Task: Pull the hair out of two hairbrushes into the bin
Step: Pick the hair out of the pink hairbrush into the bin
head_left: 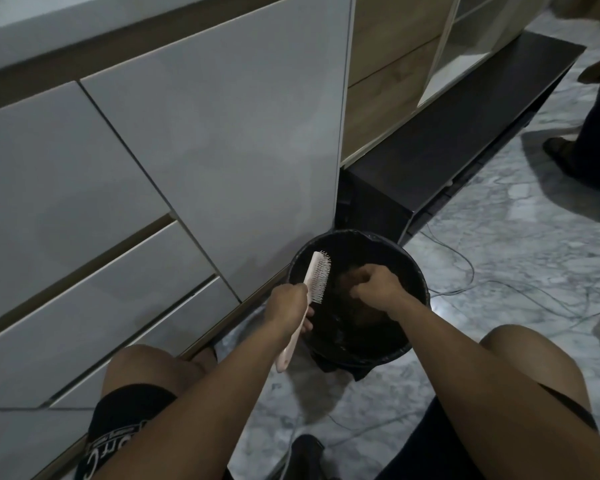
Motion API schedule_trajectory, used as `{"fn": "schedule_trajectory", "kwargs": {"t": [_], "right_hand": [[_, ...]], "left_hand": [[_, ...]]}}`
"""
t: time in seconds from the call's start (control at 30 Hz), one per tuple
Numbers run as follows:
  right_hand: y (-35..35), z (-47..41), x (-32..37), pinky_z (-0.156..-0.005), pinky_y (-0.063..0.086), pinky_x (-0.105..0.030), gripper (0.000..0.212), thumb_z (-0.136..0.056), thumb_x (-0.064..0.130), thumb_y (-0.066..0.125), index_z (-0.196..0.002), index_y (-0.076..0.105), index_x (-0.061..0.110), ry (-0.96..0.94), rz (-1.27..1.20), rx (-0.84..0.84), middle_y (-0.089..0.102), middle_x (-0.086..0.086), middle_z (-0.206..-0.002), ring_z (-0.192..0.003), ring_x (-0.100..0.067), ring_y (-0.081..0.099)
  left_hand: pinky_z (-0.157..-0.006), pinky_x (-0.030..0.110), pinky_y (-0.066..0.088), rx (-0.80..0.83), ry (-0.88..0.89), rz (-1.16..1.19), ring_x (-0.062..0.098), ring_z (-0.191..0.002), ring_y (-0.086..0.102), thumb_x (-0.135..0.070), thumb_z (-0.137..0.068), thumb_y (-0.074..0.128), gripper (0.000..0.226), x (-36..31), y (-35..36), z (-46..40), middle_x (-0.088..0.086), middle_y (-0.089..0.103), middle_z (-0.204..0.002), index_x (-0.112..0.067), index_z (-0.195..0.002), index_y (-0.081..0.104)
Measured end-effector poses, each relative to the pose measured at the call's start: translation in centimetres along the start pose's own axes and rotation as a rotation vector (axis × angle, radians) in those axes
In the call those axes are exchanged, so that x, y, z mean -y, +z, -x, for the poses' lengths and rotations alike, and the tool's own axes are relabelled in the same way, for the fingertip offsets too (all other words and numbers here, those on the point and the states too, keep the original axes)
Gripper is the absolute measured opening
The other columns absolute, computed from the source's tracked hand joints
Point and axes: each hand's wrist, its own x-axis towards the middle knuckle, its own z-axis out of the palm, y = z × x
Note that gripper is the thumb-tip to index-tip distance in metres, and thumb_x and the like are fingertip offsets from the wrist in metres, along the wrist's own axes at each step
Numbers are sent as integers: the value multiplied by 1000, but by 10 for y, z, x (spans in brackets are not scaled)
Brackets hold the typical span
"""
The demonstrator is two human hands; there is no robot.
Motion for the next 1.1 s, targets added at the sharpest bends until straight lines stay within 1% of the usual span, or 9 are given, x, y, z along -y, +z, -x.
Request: {"fn": "schedule_trajectory", "kwargs": {"t": [0.17,0.37,0.43,0.5,0.6,0.73,0.83,1.0,1.1], "right_hand": [[3,-5,-4,-87,58,-45,51,-85,9,63,-134,55,21,88,-27,87,56,-9,-127,-107,-29,57],[1,-2,-1,-100,51,-45,64,-82,4,66,-142,47,15,24,-39,64,52,-9,-140,-123,-29,53],[2,5,11,-88,55,-40,69,-81,-4,65,-143,44,19,-14,-295,124,53,-3,-137,-119,-25,54],[2,13,25,-74,52,-36,63,-81,-11,56,-135,47,19,2,-592,222,62,-3,-119,-107,-26,59],[-1,17,33,-59,42,-33,51,-74,-9,47,-124,52,1,45,-744,297,56,-19,-100,-84,-29,56],[-4,25,31,-58,39,-30,17,-83,9,56,-97,64,5,44,-618,346,61,-11,-81,-63,-17,52],[-4,28,27,-65,44,-31,14,-93,13,54,-88,67,9,4,-551,376,49,-2,-65,-62,-15,46],[-1,22,17,-72,57,-32,14,-95,13,54,-91,67,12,34,-270,259,57,-8,-103,-99,-24,58],[5,22,10,-72,59,-34,17,-98,13,51,-106,66,13,54,-198,265,60,-10,-117,-101,-25,63]], "left_hand": [[-49,29,45,3,0,49,24,-48,55,-10,-86,41,47,-2,-4,3,19,66,-80,10,-128,53],[-47,30,44,2,1,-4,24,-50,55,-6,-89,40,43,-10,-9,10,19,67,-84,12,-126,52],[-45,29,43,20,22,-42,23,-47,54,-6,-91,41,38,-13,-10,13,19,67,-83,11,-121,55],[-42,27,42,59,77,-43,22,-44,53,-5,-90,42,32,-15,-10,17,16,67,-77,8,-113,59],[-41,27,40,92,154,-41,22,-42,52,-4,-87,43,18,-17,-8,21,16,66,-73,-2,-89,61],[-44,28,42,15,216,-60,21,-42,52,-7,-88,44,16,-19,-8,19,14,67,-76,-11,-81,58],[-46,28,42,-85,223,-71,21,-45,53,-8,-88,44,16,-17,-13,18,14,66,-77,-12,-81,57],[-48,27,41,-190,208,-3,21,-46,52,-7,-87,42,17,-11,-21,14,14,61,-73,-4,-85,59],[-48,28,42,-154,196,39,21,-46,53,-8,-86,47,15,-10,-23,16,13,63,-71,-2,-88,60]]}}
